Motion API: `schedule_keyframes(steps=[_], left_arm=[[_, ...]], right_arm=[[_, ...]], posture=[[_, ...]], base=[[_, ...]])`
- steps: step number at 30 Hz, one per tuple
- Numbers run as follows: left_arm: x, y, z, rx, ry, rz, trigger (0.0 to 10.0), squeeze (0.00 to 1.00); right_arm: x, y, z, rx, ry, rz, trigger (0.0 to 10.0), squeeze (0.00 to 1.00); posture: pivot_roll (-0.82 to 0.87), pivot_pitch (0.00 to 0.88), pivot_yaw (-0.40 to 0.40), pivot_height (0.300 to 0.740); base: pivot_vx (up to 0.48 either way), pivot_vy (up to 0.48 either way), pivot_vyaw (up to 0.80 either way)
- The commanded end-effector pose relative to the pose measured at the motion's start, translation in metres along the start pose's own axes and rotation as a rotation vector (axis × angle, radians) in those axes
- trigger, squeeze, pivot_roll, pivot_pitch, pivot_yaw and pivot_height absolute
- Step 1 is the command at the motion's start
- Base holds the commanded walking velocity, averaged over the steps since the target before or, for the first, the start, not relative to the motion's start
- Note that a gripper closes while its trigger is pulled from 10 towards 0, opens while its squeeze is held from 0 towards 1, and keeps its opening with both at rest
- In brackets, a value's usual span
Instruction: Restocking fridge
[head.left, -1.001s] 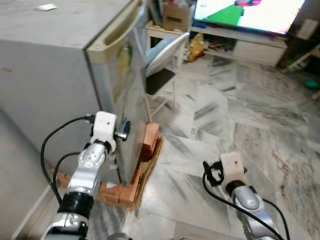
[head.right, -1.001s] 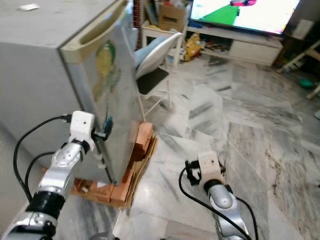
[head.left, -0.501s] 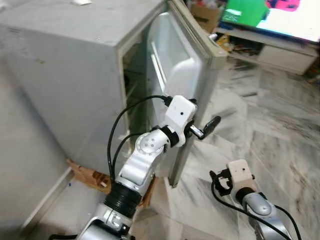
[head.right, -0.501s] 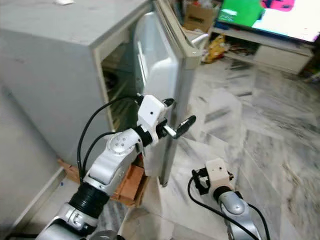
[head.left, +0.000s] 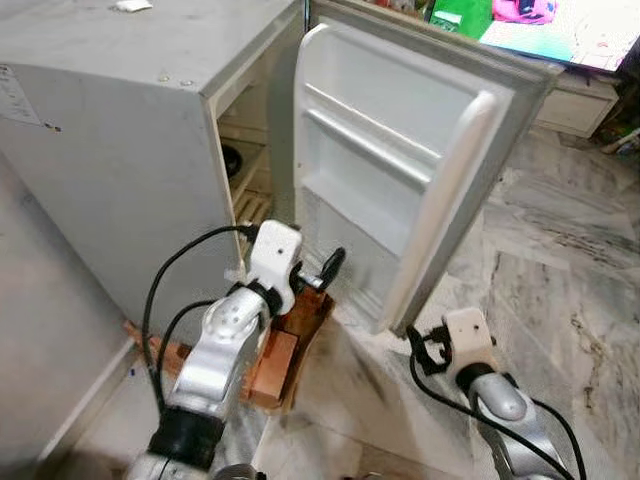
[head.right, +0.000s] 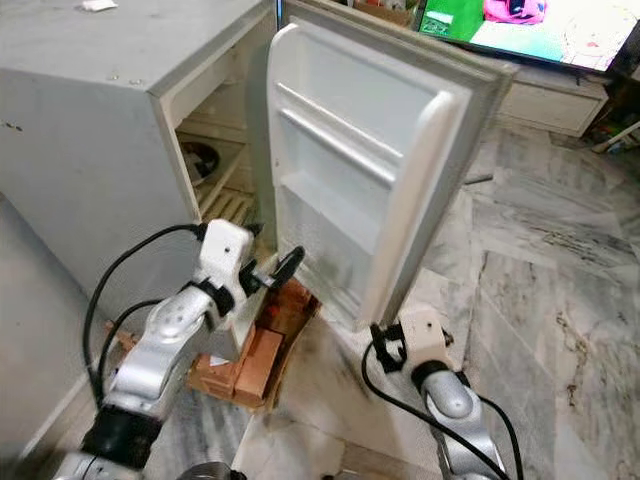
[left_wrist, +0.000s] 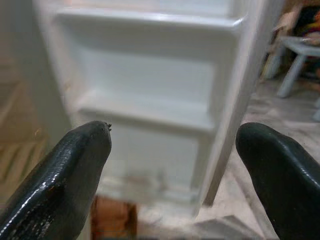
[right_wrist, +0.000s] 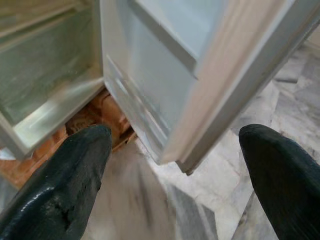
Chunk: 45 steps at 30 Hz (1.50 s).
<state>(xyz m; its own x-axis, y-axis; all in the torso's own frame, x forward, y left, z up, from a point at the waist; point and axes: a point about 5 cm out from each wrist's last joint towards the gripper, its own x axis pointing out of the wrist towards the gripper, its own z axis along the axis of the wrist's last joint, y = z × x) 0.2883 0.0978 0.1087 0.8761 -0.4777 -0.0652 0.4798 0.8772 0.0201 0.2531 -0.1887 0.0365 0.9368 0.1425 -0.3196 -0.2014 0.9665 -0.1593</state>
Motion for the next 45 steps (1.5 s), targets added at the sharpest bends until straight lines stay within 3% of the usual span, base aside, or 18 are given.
schedule_keyframes(steps=[1,5,13,17,25,27,29,32,34,40,45], left_arm=[[-0.011,0.018,0.004,0.008,0.001,0.100,10.0,0.00],[-0.028,0.040,0.013,-0.001,0.001,0.216,10.0,0.00],[-0.054,0.047,-0.004,0.024,0.070,0.275,10.0,0.00],[-0.056,0.048,-0.008,-0.008,0.080,0.331,10.0,0.00],[-0.053,0.042,-0.015,0.043,0.116,0.305,10.0,0.00],[-0.049,0.042,-0.012,0.082,0.112,0.313,10.0,0.00],[-0.048,0.042,-0.010,0.089,0.105,0.321,10.0,0.00],[-0.050,0.048,-0.013,0.103,0.118,0.374,10.0,0.00],[-0.052,0.050,-0.017,0.101,0.131,0.398,10.0,0.00],[-0.060,0.051,-0.025,0.097,0.157,0.445,10.0,0.00],[-0.065,0.054,-0.035,0.112,0.183,0.508,10.0,0.00]], right_arm=[[0.000,-0.009,0.007,0.007,-0.027,-0.034,10.0,0.00],[0.004,-0.010,0.020,0.019,-0.063,-0.042,10.0,0.00],[0.018,0.001,0.036,0.129,-0.105,-0.095,10.0,0.00],[0.026,0.009,0.048,0.113,-0.150,-0.066,10.0,0.00],[0.034,0.007,0.060,0.118,-0.185,-0.078,10.0,0.00],[0.035,0.009,0.062,0.023,-0.218,-0.103,10.0,0.00],[0.036,0.011,0.063,0.025,-0.233,-0.093,10.0,0.00],[0.036,0.018,0.051,0.093,-0.136,-0.070,10.0,0.00],[0.034,0.019,0.050,0.147,-0.156,-0.046,10.0,0.00],[0.032,0.020,0.047,0.150,-0.150,-0.043,10.0,0.00],[0.032,0.020,0.044,0.074,-0.144,-0.063,10.0,0.00]], posture=[[0.12,0.032,-0.058,0.740],[0.14,0.070,-0.073,0.740],[0.12,0.037,-0.080,0.740],[0.11,0.020,-0.067,0.740],[0.10,0.014,-0.080,0.740],[0.11,0.007,-0.098,0.740],[0.11,0.006,-0.103,0.740],[0.11,0.004,-0.109,0.740],[0.11,0.004,-0.106,0.740],[0.10,0.000,-0.097,0.740],[0.09,0.000,-0.096,0.740]], base=[[0.000,-0.439,0.00],[0.000,-0.446,0.00],[0.000,-0.439,-0.11],[0.000,-0.429,-0.72],[0.293,-0.345,-0.73],[0.422,-0.127,0.00],[0.444,0.000,0.00],[0.465,0.000,0.00],[0.480,0.000,0.00],[0.480,0.000,0.00],[0.480,0.000,0.00]])
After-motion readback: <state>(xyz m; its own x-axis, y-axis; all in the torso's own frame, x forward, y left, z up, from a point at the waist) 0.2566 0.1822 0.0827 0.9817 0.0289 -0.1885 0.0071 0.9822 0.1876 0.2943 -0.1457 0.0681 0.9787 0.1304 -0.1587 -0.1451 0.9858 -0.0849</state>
